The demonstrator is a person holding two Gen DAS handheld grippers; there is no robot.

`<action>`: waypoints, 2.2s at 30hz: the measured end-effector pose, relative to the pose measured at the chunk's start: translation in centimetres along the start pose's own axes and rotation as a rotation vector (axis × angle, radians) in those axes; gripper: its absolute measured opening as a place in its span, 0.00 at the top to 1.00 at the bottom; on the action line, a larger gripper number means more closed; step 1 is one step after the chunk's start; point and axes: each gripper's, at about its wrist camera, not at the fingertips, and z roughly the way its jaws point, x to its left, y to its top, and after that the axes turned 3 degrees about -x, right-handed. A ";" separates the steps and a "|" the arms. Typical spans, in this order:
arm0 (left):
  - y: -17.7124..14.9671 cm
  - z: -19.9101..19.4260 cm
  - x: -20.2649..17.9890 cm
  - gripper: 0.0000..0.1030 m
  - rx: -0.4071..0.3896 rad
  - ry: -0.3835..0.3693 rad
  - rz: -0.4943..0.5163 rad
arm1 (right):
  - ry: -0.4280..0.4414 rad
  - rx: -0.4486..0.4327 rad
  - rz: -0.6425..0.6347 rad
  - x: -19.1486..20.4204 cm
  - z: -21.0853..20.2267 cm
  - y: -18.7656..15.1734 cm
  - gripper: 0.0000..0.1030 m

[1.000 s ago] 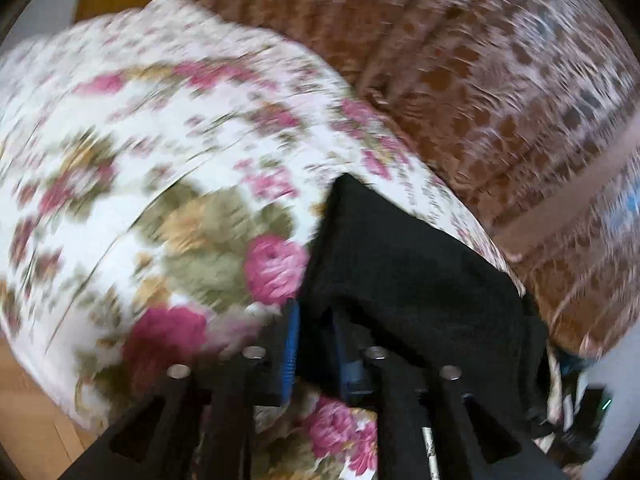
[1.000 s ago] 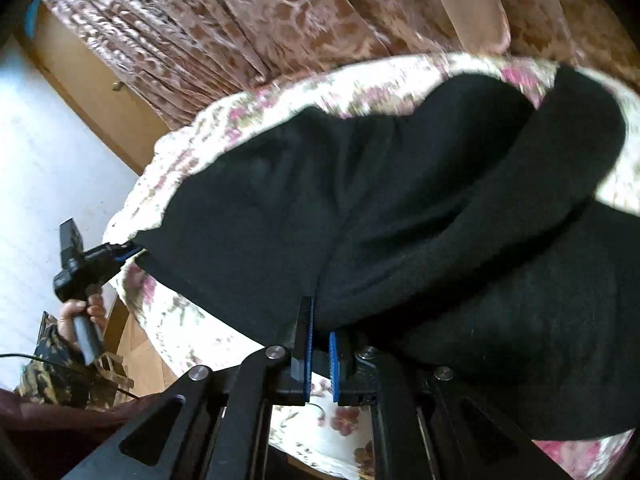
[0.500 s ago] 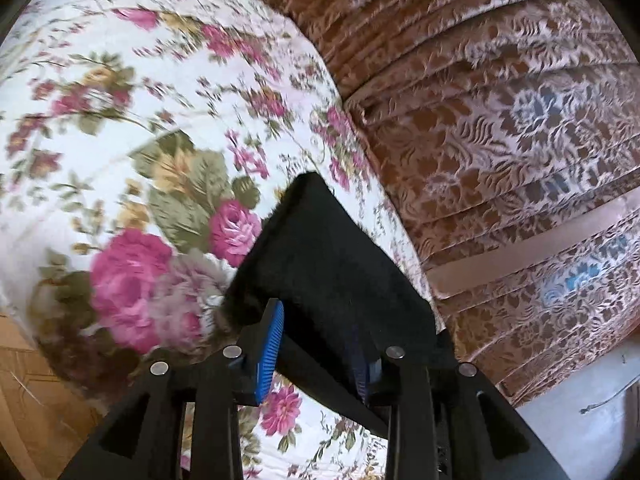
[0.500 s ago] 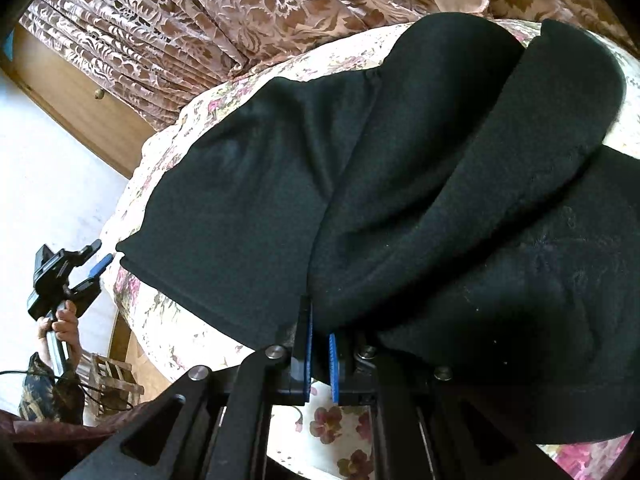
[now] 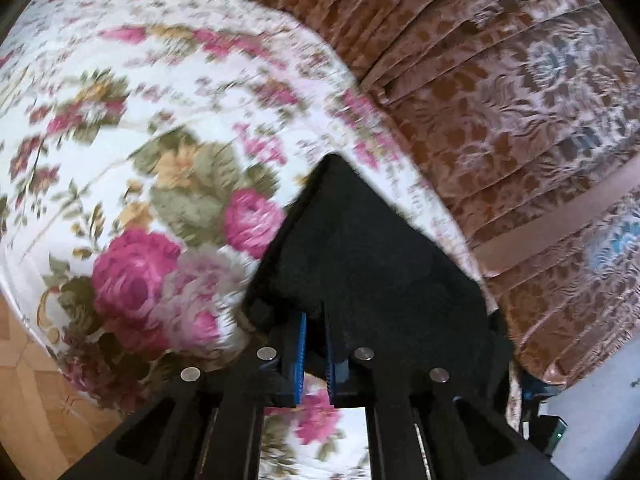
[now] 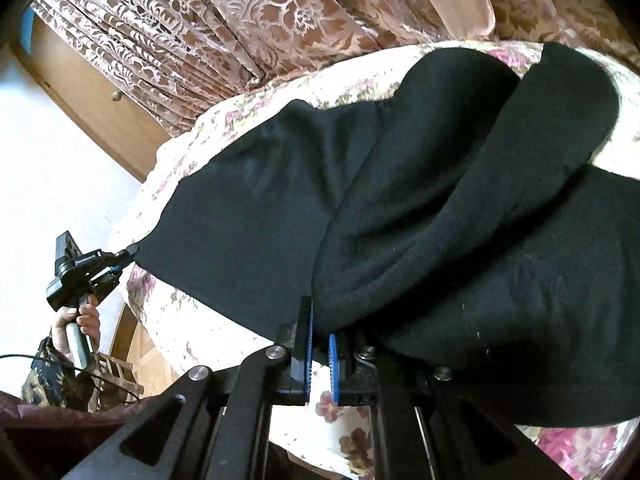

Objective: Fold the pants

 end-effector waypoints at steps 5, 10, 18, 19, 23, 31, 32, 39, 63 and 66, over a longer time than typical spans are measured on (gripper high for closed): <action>-0.4 1.3 0.3 0.93 0.031 0.059 0.023 | -0.027 0.028 -0.008 -0.3 1.2 -0.4 0.94; -0.6 -0.2 -0.5 0.84 0.019 0.112 0.078 | -0.015 0.046 0.005 -1.1 1.8 -0.4 0.94; -0.1 -4.4 -4.9 0.76 -0.177 0.243 0.266 | -0.001 0.029 0.061 -4.1 -3.3 0.9 0.64; -0.3 -4.4 -5.8 0.76 -0.182 0.221 0.296 | -0.015 0.008 0.080 -4.8 -4.3 1.4 0.64; -1.8 -1.9 -10.7 0.76 -0.105 0.112 0.461 | -0.158 -0.134 0.194 -9.4 -8.7 5.6 0.61; -7.9 6.0 -19.2 0.74 0.155 -0.077 0.712 | -0.251 -0.196 0.287 -14.5 -7.2 16.7 0.31; -8.5 6.5 -19.7 0.74 0.171 -0.081 0.727 | -0.264 -0.185 0.311 -15.3 -6.1 18.3 0.31; -10.8 9.2 -21.6 0.70 0.215 -0.074 0.801 | -0.397 -0.110 0.366 -19.1 0.0 24.1 0.31; -10.8 11.0 -21.7 0.70 0.247 -0.097 0.756 | -0.498 -0.280 0.349 -19.8 -8.7 22.7 0.94; -11.0 10.9 -21.8 0.70 0.247 -0.094 0.755 | -0.439 -0.400 0.394 -19.2 -14.4 19.4 0.94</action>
